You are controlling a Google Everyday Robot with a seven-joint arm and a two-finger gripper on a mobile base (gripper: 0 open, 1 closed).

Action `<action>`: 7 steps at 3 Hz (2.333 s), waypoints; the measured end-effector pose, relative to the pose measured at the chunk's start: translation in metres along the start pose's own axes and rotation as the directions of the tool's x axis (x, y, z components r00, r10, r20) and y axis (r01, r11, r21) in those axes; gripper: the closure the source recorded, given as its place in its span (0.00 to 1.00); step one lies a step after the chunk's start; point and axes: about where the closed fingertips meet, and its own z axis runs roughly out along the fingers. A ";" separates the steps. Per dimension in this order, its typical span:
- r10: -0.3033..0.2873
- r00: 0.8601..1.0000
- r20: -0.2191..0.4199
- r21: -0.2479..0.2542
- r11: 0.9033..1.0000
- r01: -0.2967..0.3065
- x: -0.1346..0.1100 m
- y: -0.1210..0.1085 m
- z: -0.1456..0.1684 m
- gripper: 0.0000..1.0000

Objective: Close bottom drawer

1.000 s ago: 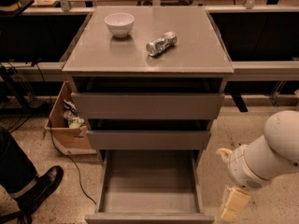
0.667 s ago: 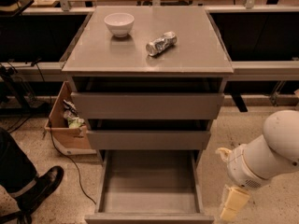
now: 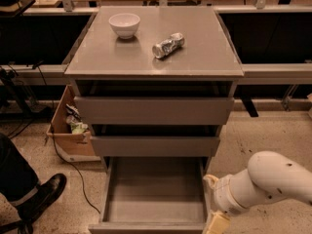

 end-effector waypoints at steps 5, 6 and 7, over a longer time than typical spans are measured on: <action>0.021 0.992 0.125 -0.107 0.994 -0.008 0.027 0.038 0.239 0.00; 0.052 0.991 0.125 -0.081 0.996 -0.042 0.044 0.033 0.258 0.00; 0.087 0.993 0.079 -0.028 0.996 -0.085 0.083 0.017 0.309 0.03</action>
Offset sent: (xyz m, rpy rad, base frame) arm -0.0190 0.0902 -0.2138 0.1115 0.0048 0.0259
